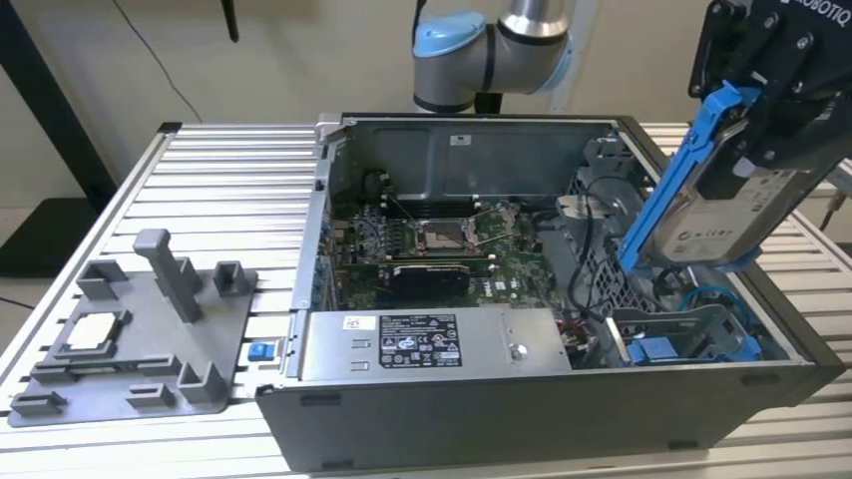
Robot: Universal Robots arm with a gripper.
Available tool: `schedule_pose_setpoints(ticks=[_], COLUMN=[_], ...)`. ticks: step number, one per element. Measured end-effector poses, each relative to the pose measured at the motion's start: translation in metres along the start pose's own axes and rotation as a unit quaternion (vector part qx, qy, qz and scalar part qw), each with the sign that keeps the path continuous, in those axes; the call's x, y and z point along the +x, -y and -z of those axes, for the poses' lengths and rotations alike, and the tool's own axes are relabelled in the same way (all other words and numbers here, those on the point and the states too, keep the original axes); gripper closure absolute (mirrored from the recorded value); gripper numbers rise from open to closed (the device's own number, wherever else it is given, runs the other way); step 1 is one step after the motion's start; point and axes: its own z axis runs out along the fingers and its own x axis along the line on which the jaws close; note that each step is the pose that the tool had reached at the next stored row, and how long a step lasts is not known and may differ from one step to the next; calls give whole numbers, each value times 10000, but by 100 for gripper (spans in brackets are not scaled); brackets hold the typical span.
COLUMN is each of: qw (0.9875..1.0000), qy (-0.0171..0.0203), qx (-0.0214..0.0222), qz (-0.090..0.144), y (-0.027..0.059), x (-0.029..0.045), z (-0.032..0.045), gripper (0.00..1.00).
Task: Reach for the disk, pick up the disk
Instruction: 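Pick up the disk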
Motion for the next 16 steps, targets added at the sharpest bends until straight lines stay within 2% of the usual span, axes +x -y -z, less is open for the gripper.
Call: schedule_pose_setpoints(ticks=[4, 7, 10, 13, 15, 16], qw=[10000, 10000, 10000, 9998, 9996, 9995], qy=[0, -5, -12, -21, -44, -70], qx=[8, 34, 90, 155, 183, 185], qz=[1, 1, -19, -147, -219, -235], y=[22, 22, 22, 22, 23, 24], x=[153, 230, 275, 283, 286, 287], z=[-48, -73, -102, -128, -139, -146], gripper=[100, 100, 100, 100, 100, 100])
